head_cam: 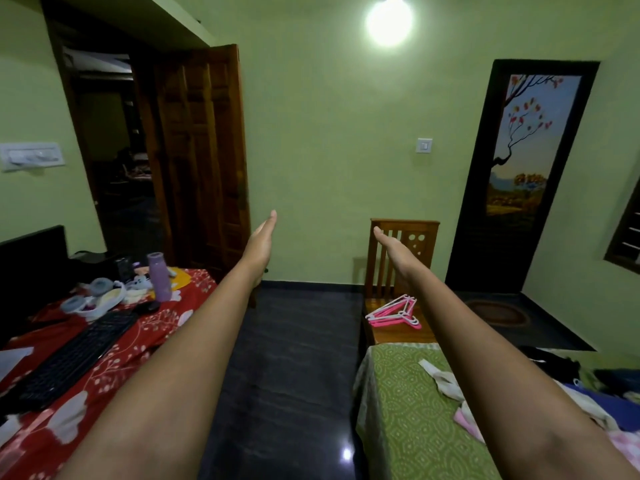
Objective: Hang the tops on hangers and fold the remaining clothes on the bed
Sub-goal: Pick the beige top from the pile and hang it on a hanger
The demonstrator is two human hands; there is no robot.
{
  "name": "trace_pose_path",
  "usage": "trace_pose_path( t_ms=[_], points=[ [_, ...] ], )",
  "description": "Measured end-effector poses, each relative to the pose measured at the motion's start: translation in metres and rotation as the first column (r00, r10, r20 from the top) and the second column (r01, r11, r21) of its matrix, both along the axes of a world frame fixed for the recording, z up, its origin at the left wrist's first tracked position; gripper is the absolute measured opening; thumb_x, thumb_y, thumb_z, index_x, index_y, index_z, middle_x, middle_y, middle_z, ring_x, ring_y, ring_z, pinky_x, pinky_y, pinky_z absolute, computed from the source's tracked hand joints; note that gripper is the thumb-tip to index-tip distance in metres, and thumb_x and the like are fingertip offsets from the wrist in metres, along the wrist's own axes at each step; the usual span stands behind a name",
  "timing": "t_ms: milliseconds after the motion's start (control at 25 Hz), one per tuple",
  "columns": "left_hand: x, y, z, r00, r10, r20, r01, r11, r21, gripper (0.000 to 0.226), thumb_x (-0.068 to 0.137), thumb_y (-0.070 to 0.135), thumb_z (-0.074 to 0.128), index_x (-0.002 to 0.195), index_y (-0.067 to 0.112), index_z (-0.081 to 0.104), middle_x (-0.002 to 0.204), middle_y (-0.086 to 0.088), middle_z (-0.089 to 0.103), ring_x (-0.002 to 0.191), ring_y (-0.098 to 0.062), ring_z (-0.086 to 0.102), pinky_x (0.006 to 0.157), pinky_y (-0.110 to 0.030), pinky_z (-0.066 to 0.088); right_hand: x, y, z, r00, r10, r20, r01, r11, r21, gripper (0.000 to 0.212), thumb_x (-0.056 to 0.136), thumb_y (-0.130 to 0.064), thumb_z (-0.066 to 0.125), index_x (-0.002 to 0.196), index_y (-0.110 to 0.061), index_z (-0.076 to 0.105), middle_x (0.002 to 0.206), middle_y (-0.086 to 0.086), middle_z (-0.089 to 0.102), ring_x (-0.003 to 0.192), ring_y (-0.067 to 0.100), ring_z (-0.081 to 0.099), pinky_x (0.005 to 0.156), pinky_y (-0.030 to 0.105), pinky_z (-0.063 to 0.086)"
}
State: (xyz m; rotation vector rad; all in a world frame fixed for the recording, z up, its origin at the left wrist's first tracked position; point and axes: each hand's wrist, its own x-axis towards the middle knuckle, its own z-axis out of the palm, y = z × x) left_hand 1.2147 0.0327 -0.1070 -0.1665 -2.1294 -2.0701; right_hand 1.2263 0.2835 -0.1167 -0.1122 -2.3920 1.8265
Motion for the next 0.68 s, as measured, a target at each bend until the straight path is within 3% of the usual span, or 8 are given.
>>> trace_pose_path(
  t_ms=[360, 480, 680],
  points=[
    [-0.295, 0.056, 0.057, 0.981, -0.179, -0.071, 0.178, 0.984, -0.012, 0.063, 0.098, 0.053, 0.034, 0.150, 0.020, 0.024, 0.156, 0.001, 0.026, 0.145, -0.016, 0.021, 0.116, -0.035, 0.017, -0.249, 0.047, 0.021, 0.987, -0.152, -0.050, 0.144, 0.980, -0.134, 0.086, 0.085, -0.069, 0.046, 0.151, -0.019, 0.022, 0.157, 0.006, 0.023, 0.143, 0.029, 0.022, 0.113, 0.049, 0.020],
    [-0.370, 0.095, 0.051, 0.962, -0.272, -0.035, 0.271, 0.962, -0.027, 0.063, 0.097, 0.055, 0.034, 0.150, 0.022, 0.025, 0.156, 0.003, 0.026, 0.144, -0.014, 0.021, 0.117, -0.035, 0.017, -0.309, 0.082, 0.010, 0.975, -0.219, -0.022, 0.213, 0.963, -0.162, 0.111, 0.063, -0.088, 0.052, 0.149, -0.023, 0.026, 0.151, 0.005, 0.034, 0.141, 0.032, 0.028, 0.114, 0.053, 0.023],
    [-0.470, 0.191, 0.028, 0.910, -0.414, -0.013, 0.413, 0.910, -0.035, 0.062, 0.098, 0.055, 0.034, 0.150, 0.022, 0.026, 0.156, 0.002, 0.027, 0.145, -0.016, 0.020, 0.117, -0.036, 0.017, -0.371, 0.168, -0.003, 0.922, -0.385, -0.036, 0.373, 0.910, -0.184, 0.074, 0.092, -0.060, 0.043, 0.152, -0.021, 0.022, 0.158, 0.003, 0.020, 0.146, 0.023, 0.016, 0.115, 0.041, 0.014]
  ],
)
